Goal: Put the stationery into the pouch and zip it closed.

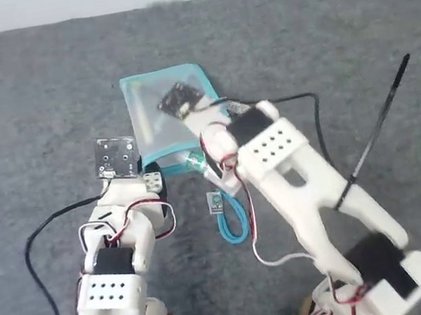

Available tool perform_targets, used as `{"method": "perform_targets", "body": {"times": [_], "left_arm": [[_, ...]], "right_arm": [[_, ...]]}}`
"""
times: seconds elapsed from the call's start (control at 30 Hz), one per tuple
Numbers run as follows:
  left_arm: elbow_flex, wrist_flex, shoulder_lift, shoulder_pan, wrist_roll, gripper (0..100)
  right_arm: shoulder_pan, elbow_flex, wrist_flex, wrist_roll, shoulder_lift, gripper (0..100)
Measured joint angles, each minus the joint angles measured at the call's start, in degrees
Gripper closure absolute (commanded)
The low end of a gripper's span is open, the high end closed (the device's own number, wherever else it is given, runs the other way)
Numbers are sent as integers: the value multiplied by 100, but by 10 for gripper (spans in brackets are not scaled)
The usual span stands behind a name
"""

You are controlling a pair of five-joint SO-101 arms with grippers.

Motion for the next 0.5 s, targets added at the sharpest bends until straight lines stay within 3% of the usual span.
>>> {"method": "perform_targets", "body": {"times": [0.3,0.5], "left_arm": [[44,-9,0,229,-123,987],[158,-79,-9,492,-316,987]], "right_arm": [[53,-1486,536,-308,774,973],[44,-1846,545,-352,949,797]]}}
